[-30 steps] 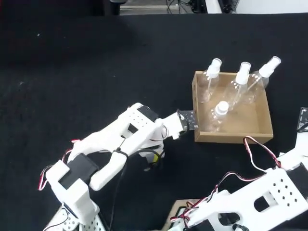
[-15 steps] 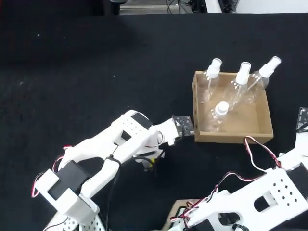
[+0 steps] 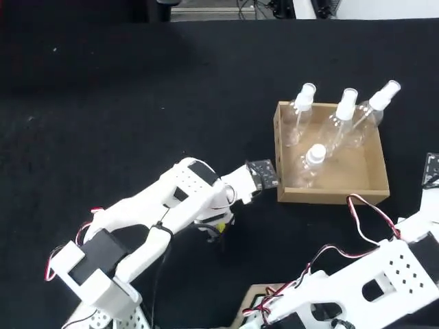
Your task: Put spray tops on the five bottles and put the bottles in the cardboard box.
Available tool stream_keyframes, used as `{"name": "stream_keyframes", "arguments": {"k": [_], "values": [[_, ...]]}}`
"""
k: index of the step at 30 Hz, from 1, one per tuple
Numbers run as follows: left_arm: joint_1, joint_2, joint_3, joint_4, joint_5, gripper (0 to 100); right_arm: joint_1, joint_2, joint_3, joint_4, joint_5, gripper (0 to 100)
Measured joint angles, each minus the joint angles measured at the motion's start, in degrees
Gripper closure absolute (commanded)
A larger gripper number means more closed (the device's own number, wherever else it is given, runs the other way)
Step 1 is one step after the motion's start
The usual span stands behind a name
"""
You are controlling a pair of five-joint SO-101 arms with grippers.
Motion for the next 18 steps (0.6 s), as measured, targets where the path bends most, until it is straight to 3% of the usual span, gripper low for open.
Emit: {"name": "stream_keyframes", "arguments": {"k": [4,9,18], "values": [[0.4,0.0,0.0,-1.1,0.3,79,0.0,0.0,0.0,0.0,0.0,98.7],[1.1,-0.5,1.0,-1.1,0.4,98,0.0,0.0,0.0,0.0,0.0,98.7],[1.7,-2.3,3.8,-0.9,0.6,94,0.0,0.0,0.0,0.0,0.0,98.7]]}}
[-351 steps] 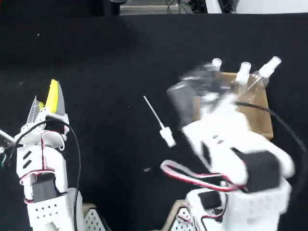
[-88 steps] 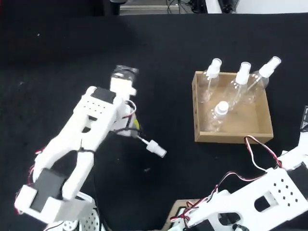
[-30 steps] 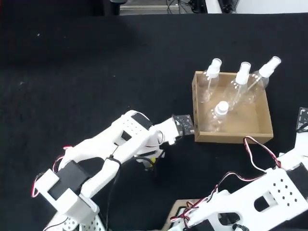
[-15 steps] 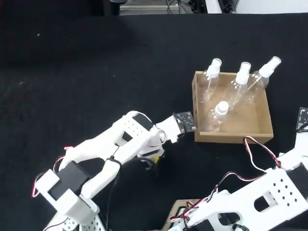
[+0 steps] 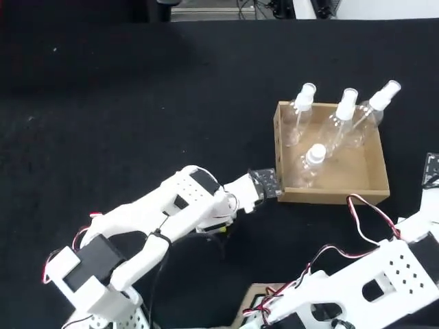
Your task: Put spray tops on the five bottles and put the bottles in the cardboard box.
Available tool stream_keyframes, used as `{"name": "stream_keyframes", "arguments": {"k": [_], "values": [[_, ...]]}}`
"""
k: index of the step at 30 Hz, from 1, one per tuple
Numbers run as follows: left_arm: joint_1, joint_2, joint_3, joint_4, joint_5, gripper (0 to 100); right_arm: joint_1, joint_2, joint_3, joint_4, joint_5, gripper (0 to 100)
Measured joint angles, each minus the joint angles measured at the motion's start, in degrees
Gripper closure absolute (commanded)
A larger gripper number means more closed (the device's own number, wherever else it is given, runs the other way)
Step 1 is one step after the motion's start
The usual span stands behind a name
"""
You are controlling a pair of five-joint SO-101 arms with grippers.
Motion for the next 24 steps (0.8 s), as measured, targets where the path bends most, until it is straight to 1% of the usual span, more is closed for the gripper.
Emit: {"name": "stream_keyframes", "arguments": {"k": [2,4,9,12,14,16,20,24], "values": [[-0.1,-0.8,-0.4,2.2,0.0,94,0.0,0.0,0.0,0.0,0.0,98.7],[-1.2,-2.0,-1.2,6.4,0.0,94,0.0,0.0,0.0,0.0,0.0,98.7],[-8.9,-11.0,-4.4,18.3,0.1,94,0.0,0.0,-1.2,2.8,0.0,98.7],[-13.7,-18.8,-4.7,22.2,0.1,94,-1.8,0.0,-5.0,7.6,-0.6,98.7],[-16.3,-24.6,-4.9,24.2,0.3,94,-4.0,0.0,-7.6,11.1,-3.0,98.7],[-19.3,-30.4,-4.9,24.9,2.3,94,-7.0,-0.1,-10.1,14.2,-5.9,98.7],[-27.3,-39.5,-4.9,24.4,9.4,94,-14.3,-1.9,-15.8,20.1,-12.6,98.7],[-34.5,-45.0,-4.9,22.9,16.8,94,-23.0,-9.2,-21.6,27.3,-17.8,98.7]]}}
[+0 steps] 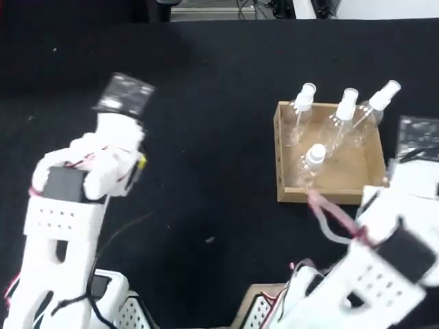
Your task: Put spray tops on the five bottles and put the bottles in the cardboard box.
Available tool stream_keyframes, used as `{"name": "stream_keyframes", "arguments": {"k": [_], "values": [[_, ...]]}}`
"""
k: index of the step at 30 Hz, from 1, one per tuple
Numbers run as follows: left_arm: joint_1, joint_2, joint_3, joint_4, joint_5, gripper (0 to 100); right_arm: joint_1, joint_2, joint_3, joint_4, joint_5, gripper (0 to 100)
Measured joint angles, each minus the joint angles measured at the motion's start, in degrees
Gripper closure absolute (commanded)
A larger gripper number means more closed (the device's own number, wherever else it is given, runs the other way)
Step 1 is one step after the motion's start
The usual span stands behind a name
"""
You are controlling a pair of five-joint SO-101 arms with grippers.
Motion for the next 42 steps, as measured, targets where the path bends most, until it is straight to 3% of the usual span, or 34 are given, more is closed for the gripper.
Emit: {"name": "stream_keyframes", "arguments": {"k": [8,15,19,24,30,42], "values": [[-4.2,-3.4,-4.9,-0.1,4.7,94,-23.8,-15.2,-3.4,1.0,-10.9,98.7],[-4.5,-3.4,-19.8,-0.1,14.9,94,-51.7,-19.3,6.9,-14.2,-23.4,98.8],[-4.5,-3.5,-30.0,-0.9,20.9,94,-61.4,-19.3,16.7,-26.5,-25.8,98.8],[-4.5,-4.1,-38.6,-7.1,27.5,94,-65.6,-22.2,29.7,-41.0,-26.2,98.8],[-1.6,-4.7,-40.2,-17.2,34.4,94,-66.3,-29.1,41.5,-52.8,-26.2,98.8],[15.7,-4.3,-28.9,-36.8,35.2,94,-66.5,-42.0,49.7,-57.4,-26.2,98.8]]}}
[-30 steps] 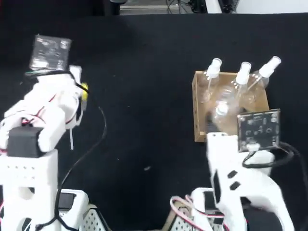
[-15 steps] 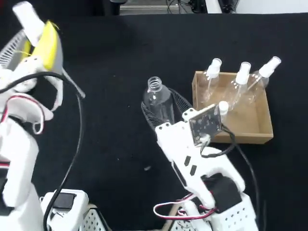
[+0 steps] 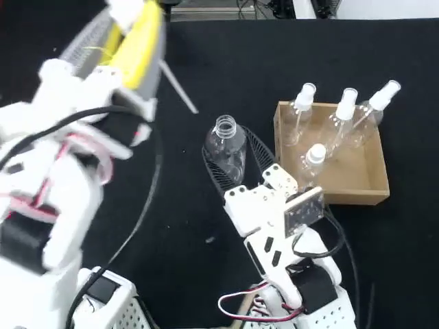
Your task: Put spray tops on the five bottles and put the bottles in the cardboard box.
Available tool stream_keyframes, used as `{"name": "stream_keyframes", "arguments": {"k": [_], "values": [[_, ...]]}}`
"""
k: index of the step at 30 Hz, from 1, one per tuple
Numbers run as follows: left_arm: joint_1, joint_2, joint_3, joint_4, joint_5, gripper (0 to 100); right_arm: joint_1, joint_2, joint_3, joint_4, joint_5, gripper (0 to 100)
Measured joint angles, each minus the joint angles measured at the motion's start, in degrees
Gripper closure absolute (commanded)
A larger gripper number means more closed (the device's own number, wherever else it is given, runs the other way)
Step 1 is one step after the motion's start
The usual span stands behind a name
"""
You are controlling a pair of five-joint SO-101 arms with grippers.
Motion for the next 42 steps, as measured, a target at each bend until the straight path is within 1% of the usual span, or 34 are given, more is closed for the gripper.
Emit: {"name": "stream_keyframes", "arguments": {"k": [4,10,16,21,24,27,31,42], "values": [[4.0,0.1,5.1,-3.5,0.0,94,0.0,-0.4,1.8,0.0,0.0,98.8],[7.5,0.1,5.6,-4.4,0.0,94,-0.1,-0.4,2.1,0.0,0.0,98.8],[7.3,0.1,10.5,-4.4,0.0,94,-0.1,-0.4,2.1,0.0,0.0,98.8],[7.6,0.1,11.7,-4.4,0.0,94,-0.1,-0.4,2.1,0.0,0.0,98.8],[7.6,0.1,11.7,-6.9,-0.1,94,-0.1,-0.4,2.1,0.0,0.0,98.8],[7.6,0.1,11.7,-9.0,-2.8,94,-0.1,-0.4,2.1,0.0,-0.1,98.8],[7.5,0.1,13.4,-9.1,-5.6,94,-0.1,-0.4,2.1,0.0,-0.1,98.8],[8.0,0.1,22.2,-9.1,-6.3,93,-0.1,-0.4,2.1,0.0,-0.1,98.8]]}}
